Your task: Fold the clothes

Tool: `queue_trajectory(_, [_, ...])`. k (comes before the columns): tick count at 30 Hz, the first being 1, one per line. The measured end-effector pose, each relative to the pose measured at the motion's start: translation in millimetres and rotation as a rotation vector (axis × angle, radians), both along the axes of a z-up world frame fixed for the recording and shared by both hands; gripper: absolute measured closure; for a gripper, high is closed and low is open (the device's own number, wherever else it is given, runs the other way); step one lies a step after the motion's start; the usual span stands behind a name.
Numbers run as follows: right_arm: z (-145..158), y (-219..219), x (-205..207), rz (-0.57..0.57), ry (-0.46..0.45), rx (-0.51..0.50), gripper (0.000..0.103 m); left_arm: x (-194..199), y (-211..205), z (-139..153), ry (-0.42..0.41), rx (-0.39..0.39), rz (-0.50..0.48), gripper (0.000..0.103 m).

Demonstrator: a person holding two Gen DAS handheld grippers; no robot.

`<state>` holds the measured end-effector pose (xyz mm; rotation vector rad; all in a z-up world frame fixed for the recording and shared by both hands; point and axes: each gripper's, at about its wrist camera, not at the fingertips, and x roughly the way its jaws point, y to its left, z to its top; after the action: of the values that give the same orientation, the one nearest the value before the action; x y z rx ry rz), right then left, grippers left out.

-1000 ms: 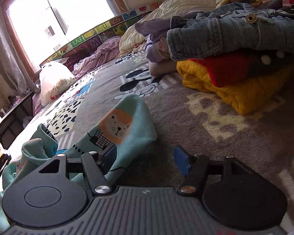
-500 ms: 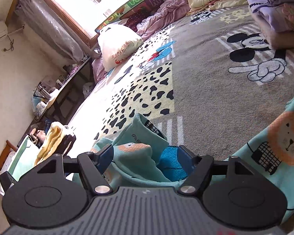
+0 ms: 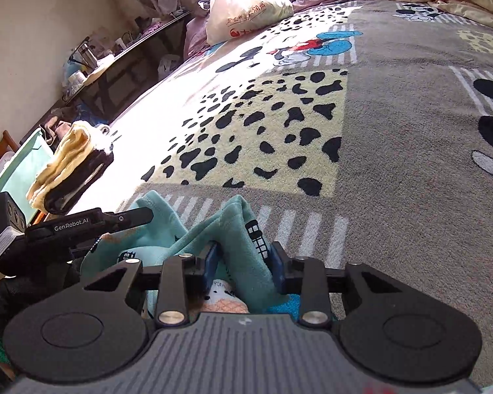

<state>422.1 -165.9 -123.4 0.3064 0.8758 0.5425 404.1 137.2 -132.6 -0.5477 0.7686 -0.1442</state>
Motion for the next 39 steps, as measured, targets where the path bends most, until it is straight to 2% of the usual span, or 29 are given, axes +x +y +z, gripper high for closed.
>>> queue_trajectory(1, [0, -1, -1, 0.000, -0.004, 0.014, 0.079, 0, -4, 1, -0.013, 0.019, -0.033, 0.085])
queue_trajectory(3, [5, -6, -4, -0.012, -0.028, 0.061, 0.083, -4, -7, 4, -0.052, 0.017, -0.078, 0.096])
queue_trajectory(4, [12, -12, -9, -0.028, -0.070, 0.096, 0.085, -8, -7, 7, -0.089, 0.029, -0.084, 0.098])
queue_trajectory(7, [41, -34, -35, -0.100, -0.264, 0.197, 0.087, -29, 4, 30, -0.283, -0.075, -0.085, 0.098])
queue_trajectory(8, [46, -40, -42, -0.127, -0.300, 0.206, 0.087, -37, 9, 38, -0.356, -0.106, -0.075, 0.098])
queue_trajectory(9, [47, -45, -45, -0.151, -0.298, 0.193, 0.087, -49, 18, 47, -0.457, -0.152, -0.062, 0.098])
queue_trajectory(11, [46, -56, -48, -0.202, -0.275, 0.165, 0.074, -60, 31, 52, -0.517, -0.212, -0.042, 0.098])
queue_trajectory(12, [42, -61, -47, -0.231, -0.237, 0.155, 0.071, -65, 38, 54, -0.543, -0.237, -0.032, 0.098])
queue_trajectory(15, [30, -76, -46, -0.299, -0.145, 0.215, 0.057, -59, 41, 39, -0.405, -0.137, -0.029, 0.098])
queue_trajectory(16, [27, -78, -45, -0.313, -0.128, 0.234, 0.047, -57, 42, 35, -0.360, -0.107, -0.029, 0.098])
queue_trajectory(18, [21, -74, -40, -0.310, -0.104, 0.249, 0.044, -54, 45, 24, -0.311, -0.129, -0.029, 0.098])
queue_trajectory(20, [18, -58, -28, -0.272, -0.073, 0.217, 0.036, -53, 44, 24, -0.307, -0.130, -0.032, 0.098])
queue_trajectory(24, [15, -20, 1, -0.201, -0.025, 0.067, 0.033, -52, 43, 23, -0.299, -0.133, -0.039, 0.098])
queue_trajectory(27, [8, 0, 26, -0.166, 0.005, -0.037, 0.033, -45, 46, 18, -0.260, -0.135, -0.021, 0.098])
queue_trajectory(30, [-5, 4, 47, -0.136, 0.046, -0.040, 0.033, -39, 49, 16, -0.238, -0.142, -0.020, 0.098])
queue_trajectory(33, [-16, -1, 50, -0.122, 0.052, 0.068, 0.055, -28, 50, 10, -0.202, -0.144, -0.025, 0.098])
queue_trajectory(34, [-17, -6, 44, -0.120, 0.031, 0.125, 0.071, -25, 49, 7, -0.188, -0.144, -0.030, 0.098])
queue_trajectory(35, [-16, -10, 35, -0.118, -0.011, 0.173, 0.083, -22, 47, 6, -0.192, -0.138, -0.049, 0.098])
queue_trajectory(36, [-12, -15, 25, -0.118, -0.078, 0.208, 0.086, -20, 44, 4, -0.197, -0.132, -0.069, 0.098])
queue_trajectory(38, [0, -34, -3, -0.148, -0.244, 0.301, 0.092, -24, 41, 9, -0.303, -0.145, -0.111, 0.098])
queue_trajectory(39, [6, -43, -14, -0.171, -0.315, 0.336, 0.094, -30, 43, 16, -0.397, -0.177, -0.108, 0.098])
